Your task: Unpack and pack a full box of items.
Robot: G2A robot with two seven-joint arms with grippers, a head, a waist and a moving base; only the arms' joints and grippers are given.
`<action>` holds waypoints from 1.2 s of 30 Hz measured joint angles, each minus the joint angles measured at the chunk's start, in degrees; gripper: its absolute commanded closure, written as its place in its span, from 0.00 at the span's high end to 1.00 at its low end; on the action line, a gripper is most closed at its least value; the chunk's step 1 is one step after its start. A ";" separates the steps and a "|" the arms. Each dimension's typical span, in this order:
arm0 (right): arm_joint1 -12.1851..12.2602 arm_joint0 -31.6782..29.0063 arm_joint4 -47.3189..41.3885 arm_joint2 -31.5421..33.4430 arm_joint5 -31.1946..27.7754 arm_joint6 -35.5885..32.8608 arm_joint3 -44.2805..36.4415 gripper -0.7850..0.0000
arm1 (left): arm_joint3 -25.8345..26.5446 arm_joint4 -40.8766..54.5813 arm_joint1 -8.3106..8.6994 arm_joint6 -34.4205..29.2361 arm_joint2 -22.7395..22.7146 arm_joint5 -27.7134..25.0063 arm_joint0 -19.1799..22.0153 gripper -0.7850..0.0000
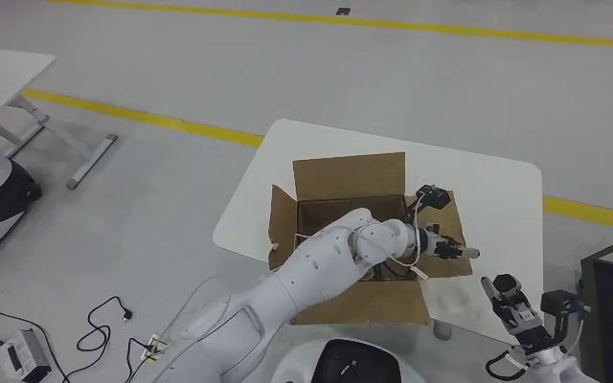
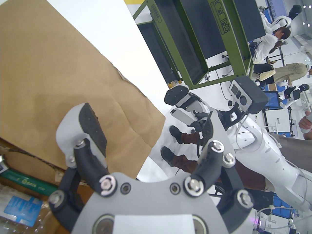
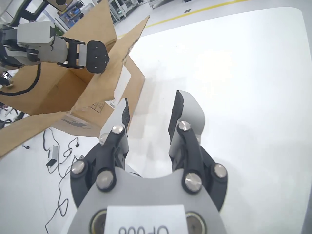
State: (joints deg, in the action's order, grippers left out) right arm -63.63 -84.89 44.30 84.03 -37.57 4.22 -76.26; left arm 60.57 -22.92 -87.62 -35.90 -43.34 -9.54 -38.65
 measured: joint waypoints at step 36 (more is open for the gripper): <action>-1.87 13.51 -19.53 -11.18 -7.18 -14.77 3.01 0.00 | 46.66 -52.65 13.11 2.64 -32.57 -4.27 -36.88 1.00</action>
State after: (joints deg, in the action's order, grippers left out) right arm -65.49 -71.37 24.77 72.85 -44.75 -10.55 -73.24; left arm 107.23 -75.57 -74.50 -33.26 -75.91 -13.82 -75.54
